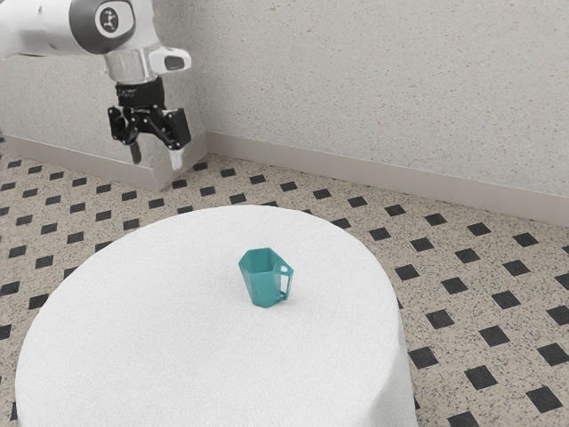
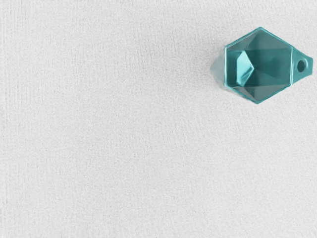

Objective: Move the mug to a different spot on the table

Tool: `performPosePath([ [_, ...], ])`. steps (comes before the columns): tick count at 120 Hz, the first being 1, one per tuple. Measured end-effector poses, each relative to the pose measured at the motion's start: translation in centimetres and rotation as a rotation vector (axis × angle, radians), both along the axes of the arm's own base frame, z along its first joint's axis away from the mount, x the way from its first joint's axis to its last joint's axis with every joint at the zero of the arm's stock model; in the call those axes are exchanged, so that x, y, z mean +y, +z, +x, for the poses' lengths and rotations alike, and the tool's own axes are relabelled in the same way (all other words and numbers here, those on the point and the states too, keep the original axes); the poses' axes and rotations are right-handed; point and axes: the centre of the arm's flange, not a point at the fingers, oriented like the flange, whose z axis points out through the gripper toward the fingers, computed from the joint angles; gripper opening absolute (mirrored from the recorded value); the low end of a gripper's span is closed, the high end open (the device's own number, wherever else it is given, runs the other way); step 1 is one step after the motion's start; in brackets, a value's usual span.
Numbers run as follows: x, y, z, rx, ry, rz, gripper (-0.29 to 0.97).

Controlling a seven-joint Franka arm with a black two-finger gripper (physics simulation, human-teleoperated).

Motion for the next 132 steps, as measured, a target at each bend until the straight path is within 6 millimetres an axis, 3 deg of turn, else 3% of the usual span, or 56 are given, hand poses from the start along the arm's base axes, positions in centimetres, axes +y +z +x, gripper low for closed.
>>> performPosePath([
  [14, 0.9, 0.4, 0.0, -0.024, 0.011, 0.012, 0.66],
  [42, -0.5, 2.2, 1.7, -0.089, -0.041, 0.029, 0.66],
  [63, -7.6, -1.5, 3.0, -0.087, -0.186, 0.025, 0.66],
  [83, -12.3, -6.1, 4.4, -0.072, -0.293, 0.015, 0.66],
  [100, -13.3, -7.6, 5.7, -0.110, -0.326, 0.008, 0.66],
  [116, -12.9, -8.5, 6.6, -0.134, -0.166, 0.027, 0.66],
  [132, -14.4, -10.2, 7.5, -0.136, 0.111, -0.001, 0.66],
])
